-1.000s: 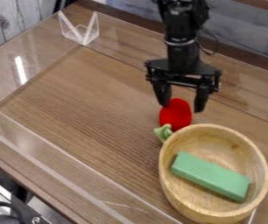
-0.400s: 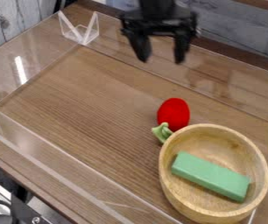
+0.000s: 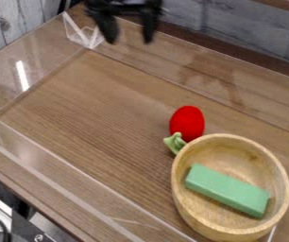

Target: Move the red fruit to the right

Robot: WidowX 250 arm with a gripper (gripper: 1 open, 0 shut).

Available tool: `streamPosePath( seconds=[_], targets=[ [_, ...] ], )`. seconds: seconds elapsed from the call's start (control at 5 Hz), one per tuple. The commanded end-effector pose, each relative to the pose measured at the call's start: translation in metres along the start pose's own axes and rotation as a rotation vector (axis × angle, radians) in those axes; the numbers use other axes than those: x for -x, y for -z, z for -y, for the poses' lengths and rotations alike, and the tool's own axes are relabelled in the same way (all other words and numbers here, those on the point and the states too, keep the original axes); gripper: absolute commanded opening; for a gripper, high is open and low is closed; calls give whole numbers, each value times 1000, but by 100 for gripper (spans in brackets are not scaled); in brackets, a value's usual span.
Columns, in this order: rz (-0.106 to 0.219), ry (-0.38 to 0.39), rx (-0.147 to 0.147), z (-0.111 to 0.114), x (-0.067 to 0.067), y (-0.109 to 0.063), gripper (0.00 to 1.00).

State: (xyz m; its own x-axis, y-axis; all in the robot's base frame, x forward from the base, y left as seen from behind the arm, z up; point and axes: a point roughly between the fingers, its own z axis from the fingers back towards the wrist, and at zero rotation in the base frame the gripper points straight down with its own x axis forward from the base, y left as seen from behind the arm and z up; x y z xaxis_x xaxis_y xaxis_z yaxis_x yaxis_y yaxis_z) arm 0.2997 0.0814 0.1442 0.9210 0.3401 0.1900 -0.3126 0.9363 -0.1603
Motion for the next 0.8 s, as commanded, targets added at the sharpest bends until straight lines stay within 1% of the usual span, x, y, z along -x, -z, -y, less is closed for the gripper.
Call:
streamPosePath(
  seconds=[0.0,0.2,0.6],
  targets=[
    [75,-15,-31,-27,-4,-14,100],
    [72,-28,-53,-35,0,-6,100],
    [48,-84,-101,-51,5,7,100]
  ],
)
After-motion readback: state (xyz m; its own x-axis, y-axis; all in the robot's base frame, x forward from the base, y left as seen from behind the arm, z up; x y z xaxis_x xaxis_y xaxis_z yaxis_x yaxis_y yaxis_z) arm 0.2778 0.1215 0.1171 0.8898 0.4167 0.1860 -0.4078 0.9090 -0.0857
